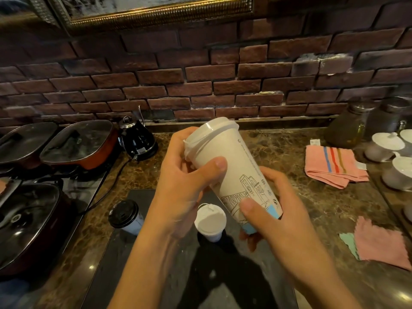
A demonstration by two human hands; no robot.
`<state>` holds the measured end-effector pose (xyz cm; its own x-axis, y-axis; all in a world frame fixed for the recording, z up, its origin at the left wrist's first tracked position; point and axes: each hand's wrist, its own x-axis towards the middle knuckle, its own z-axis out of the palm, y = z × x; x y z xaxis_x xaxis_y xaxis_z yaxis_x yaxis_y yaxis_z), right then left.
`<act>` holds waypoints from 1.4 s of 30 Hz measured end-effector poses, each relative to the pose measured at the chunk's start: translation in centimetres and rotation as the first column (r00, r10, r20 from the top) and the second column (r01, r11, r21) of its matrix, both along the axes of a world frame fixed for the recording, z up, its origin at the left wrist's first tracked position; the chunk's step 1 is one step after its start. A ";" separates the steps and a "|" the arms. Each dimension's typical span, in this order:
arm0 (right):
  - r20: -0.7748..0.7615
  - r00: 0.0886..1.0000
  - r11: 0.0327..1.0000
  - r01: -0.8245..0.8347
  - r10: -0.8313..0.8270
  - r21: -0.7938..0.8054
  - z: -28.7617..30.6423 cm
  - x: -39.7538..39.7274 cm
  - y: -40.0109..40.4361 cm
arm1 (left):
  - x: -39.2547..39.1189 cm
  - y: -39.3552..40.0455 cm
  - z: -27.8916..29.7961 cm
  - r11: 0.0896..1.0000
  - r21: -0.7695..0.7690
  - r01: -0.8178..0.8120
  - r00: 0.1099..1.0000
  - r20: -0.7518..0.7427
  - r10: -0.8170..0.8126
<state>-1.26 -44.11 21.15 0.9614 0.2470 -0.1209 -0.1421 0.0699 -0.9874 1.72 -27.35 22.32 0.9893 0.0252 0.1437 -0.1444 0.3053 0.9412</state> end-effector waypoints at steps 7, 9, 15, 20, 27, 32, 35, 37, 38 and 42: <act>-0.154 0.973 0.879 -0.078 0.169 0.471 -0.5 -0.5 0.0 | -0.1 -0.1 0.3 0.999 -0.044 0.031 0.999 -0.040 -0.033; -0.255 0.893 0.714 -0.098 0.371 0.693 -1.1 -0.6 -0.1 | -0.1 -0.2 0.2 0.997 -0.070 0.041 0.997 -0.056 -0.045; -0.286 0.915 0.822 -0.080 0.285 0.564 -1.5 -0.3 0.0 | 0.0 -0.7 0.0 0.997 -0.081 0.010 0.997 -0.075 -0.016; 0.111 0.992 0.998 0.055 -0.054 -0.012 -1.5 0.0 -0.8 | 0.1 -1.4 -0.6 0.999 -0.032 -0.019 0.996 -0.088 0.016; -0.292 0.928 0.820 -0.025 0.232 0.572 -4.2 1.0 -2.0 | 0.6 -2.6 -2.5 0.999 0.007 0.035 0.992 -0.122 -0.034; -0.210 0.976 0.981 0.100 -0.064 0.164 -5.8 2.1 -3.3 | 1.1 -3.9 -4.3 0.979 0.185 -0.091 0.994 -0.046 0.101; 0.051 0.983 0.983 0.178 -0.176 -0.036 -6.4 2.8 -3.9 | 0.9 -5.5 -5.9 0.895 0.413 -0.168 0.985 0.114 0.132; 0.037 0.987 0.987 0.152 -0.154 0.047 -6.2 3.0 -4.0 | 0.8 -6.6 -7.8 0.845 0.494 -0.204 0.977 0.161 0.142; 0.031 0.989 0.986 0.143 -0.146 0.081 -6.7 3.1 -4.0 | 0.8 -7.1 -8.7 0.830 0.513 -0.219 0.973 0.173 0.150; 0.097 0.977 0.981 0.187 -0.190 0.045 -8.6 3.4 -3.7 | 0.8 -8.8 -11.1 0.774 0.571 -0.274 0.960 0.209 0.186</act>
